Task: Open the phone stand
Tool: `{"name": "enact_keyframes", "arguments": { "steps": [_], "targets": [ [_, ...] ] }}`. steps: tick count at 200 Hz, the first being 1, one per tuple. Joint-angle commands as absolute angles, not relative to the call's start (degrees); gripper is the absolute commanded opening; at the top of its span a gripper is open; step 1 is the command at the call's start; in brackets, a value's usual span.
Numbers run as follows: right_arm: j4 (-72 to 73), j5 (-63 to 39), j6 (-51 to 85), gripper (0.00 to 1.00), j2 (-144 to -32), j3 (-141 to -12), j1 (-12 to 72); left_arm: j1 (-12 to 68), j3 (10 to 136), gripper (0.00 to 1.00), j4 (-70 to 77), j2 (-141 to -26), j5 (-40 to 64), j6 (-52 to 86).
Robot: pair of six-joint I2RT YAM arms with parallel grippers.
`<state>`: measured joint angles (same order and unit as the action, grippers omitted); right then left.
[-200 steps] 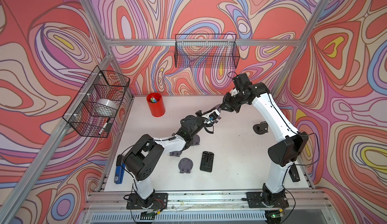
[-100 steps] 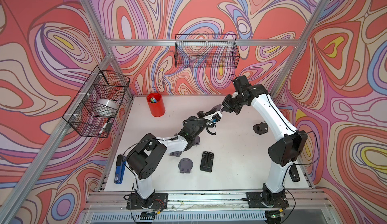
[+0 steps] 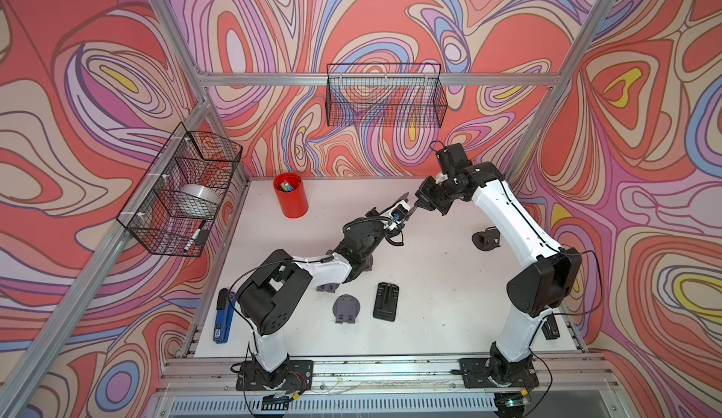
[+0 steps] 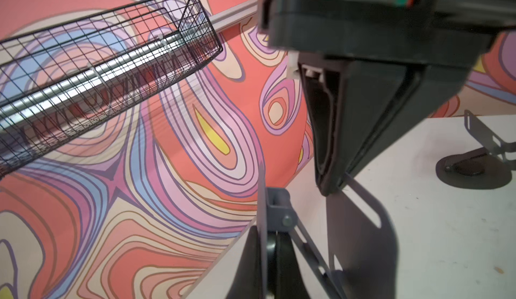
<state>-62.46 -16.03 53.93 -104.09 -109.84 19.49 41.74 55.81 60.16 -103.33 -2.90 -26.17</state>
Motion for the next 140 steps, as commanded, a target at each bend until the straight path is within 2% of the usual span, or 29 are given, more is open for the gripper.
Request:
{"name": "enact_keyframes", "arguments": {
  "steps": [1,55,140],
  "targets": [
    [-60.59,-17.27,53.08,0.0,-98.11,-105.65,21.32,40.18,58.47,0.0,58.95,-100.1,-6.57,-14.89],
    [-48.81,-13.55,58.23,0.0,-88.61,-93.23,21.35,39.2,57.05,0.0,52.52,-97.88,-9.14,-1.98],
    [-42.96,-12.07,60.28,0.0,-83.86,-87.33,21.31,39.22,55.03,0.0,46.36,-97.2,-7.22,15.0]
  ]
}}
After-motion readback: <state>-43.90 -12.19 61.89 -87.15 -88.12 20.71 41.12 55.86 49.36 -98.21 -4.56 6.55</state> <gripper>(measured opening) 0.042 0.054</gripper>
